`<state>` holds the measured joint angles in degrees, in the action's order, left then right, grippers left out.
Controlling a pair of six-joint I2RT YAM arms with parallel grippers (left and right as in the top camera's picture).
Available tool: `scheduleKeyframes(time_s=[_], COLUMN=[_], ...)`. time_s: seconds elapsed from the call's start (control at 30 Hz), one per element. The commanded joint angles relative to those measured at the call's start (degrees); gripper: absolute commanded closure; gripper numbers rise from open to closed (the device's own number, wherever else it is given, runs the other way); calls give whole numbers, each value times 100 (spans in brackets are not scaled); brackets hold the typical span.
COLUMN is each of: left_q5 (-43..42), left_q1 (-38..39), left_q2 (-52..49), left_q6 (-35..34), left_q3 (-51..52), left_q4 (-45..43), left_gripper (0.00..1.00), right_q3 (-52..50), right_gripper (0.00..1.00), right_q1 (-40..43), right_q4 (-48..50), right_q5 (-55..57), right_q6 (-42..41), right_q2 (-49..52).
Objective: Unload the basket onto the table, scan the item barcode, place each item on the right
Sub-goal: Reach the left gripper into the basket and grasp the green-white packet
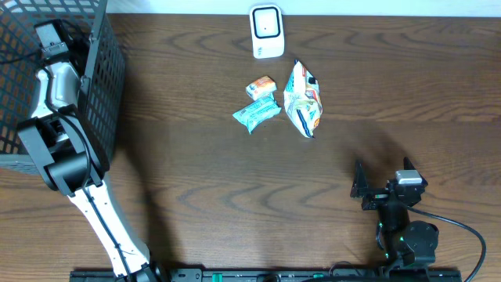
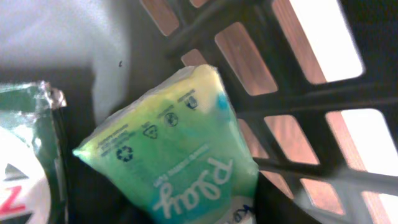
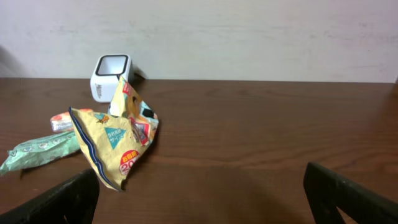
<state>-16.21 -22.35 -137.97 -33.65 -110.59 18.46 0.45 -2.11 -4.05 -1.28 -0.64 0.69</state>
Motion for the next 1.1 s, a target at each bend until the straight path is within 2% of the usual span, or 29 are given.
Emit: scheduleKeyframes(time_s=[0.0, 0.07, 0.2, 0.37, 0.47, 0.8, 1.07], left_q5=[85, 83, 31, -1154, -1550, -1578, -1751], left_q1=[-7, -44, -232, -649, -802, -920, -575], left_q2=[-358, -354, -103, 962, 1637, 3823, 5480], left_q6=[256, 361, 337, 260, 177, 181, 212], left_q3=[59, 57, 57, 57, 57, 57, 59], left_q4=[90, 144, 535, 911, 1091, 1784, 3335], left_gripper=[66, 92, 93, 93, 93, 93, 93], right_q3=[-13, -13, -13, -13, -13, -13, -13], right_gripper=[1, 1, 1, 1, 1, 1, 1], right_q1=[-17, -20, -20, -20, -20, -17, -20], right_q4=[-22, -22, -22, -22, -22, -22, -22], right_q5=[26, 26, 26, 26, 26, 26, 26], right_q6=[-59, -59, -59, -59, -59, -59, -59], right_q2=[-31, -31, -31, -31, -31, -31, -31])
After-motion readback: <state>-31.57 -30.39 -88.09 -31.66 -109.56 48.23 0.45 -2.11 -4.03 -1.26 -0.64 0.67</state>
